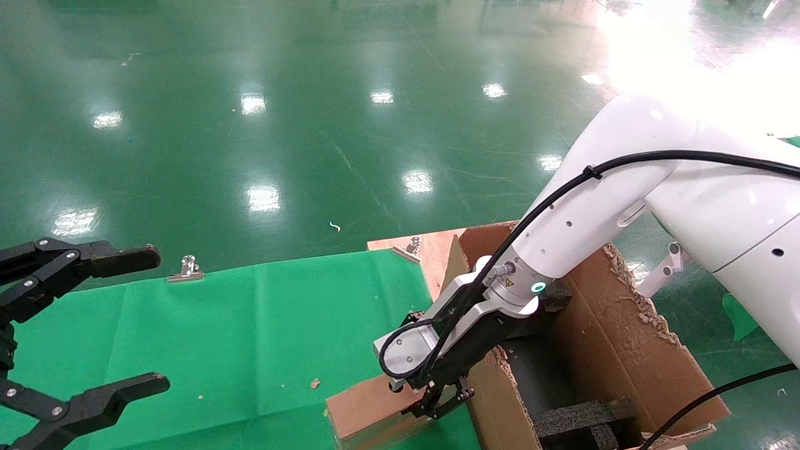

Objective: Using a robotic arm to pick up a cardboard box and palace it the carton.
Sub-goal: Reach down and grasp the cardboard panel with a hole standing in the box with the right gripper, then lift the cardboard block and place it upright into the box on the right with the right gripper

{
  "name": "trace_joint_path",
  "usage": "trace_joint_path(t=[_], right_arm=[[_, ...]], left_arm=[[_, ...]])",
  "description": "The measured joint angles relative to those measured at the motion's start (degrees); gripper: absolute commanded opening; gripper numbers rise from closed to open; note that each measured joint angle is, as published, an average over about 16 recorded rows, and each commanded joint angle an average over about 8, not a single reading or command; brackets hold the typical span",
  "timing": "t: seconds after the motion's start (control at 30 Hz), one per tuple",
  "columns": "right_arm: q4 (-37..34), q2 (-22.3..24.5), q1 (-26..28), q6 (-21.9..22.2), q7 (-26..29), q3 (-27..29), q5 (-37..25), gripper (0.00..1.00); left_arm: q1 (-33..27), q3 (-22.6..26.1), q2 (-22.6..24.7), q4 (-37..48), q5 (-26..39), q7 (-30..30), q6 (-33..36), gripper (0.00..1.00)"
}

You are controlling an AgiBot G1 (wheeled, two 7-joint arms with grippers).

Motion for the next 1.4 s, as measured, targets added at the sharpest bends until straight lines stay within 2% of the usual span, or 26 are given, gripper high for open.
trace_joint_path(t=[0.27, 0.6, 0.8, 1.03, 1.4], right_arm=[[-3.3, 1.0, 5.0, -1.0, -1.1, -0.8, 3.0, 0.00], [-11.4, 2.1, 18.3, -1.9, -5.5, -4.7, 10.1, 0.00], [-15.8, 2.4, 24.7, -1.9, -8.8, -8.6, 14.8, 0.00], [-19.4, 3.5, 29.7, -1.9, -12.0, -14.0, 18.9, 0.00], [-24.1, 8.6, 38.0, -1.9, -16.2, -24.0, 18.3, 0.00]], left_arm=[[0.0, 0.0, 0.0, 0.0, 0.0, 0.0, 0.0, 1.00], [0.0, 0.0, 0.0, 0.0, 0.0, 0.0, 0.0, 1.00], [0.0, 0.0, 0.0, 0.0, 0.0, 0.0, 0.0, 1.00], [0.0, 0.0, 0.0, 0.0, 0.0, 0.0, 0.0, 1.00], [0.0, 0.0, 0.0, 0.0, 0.0, 0.0, 0.0, 1.00]])
